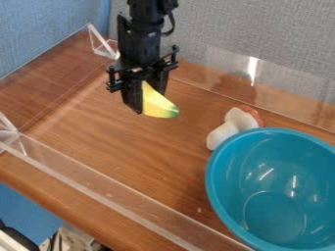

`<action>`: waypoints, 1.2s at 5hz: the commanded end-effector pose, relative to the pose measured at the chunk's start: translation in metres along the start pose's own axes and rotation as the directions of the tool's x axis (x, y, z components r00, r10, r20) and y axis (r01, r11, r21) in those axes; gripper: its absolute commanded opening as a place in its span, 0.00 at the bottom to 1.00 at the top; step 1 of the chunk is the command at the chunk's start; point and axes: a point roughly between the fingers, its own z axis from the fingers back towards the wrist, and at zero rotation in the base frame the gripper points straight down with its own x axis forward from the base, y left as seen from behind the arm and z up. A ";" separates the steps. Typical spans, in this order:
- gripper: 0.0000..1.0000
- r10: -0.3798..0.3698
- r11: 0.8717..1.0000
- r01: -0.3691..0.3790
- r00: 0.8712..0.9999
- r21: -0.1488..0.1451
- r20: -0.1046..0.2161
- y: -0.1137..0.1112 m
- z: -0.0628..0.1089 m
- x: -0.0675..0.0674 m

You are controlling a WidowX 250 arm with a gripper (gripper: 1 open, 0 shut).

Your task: Remove the yellow object from the blue bowl and put it on the table

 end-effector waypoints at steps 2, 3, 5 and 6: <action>1.00 0.025 0.999 -0.025 1.000 -0.044 0.003 -0.010 0.017 0.003; 0.00 0.041 0.998 -0.042 0.999 -0.046 -0.023 -0.012 0.016 0.013; 1.00 0.068 0.996 -0.072 0.996 -0.052 -0.065 -0.014 0.017 0.021; 1.00 0.081 0.995 -0.085 0.994 -0.058 -0.080 -0.011 0.023 0.021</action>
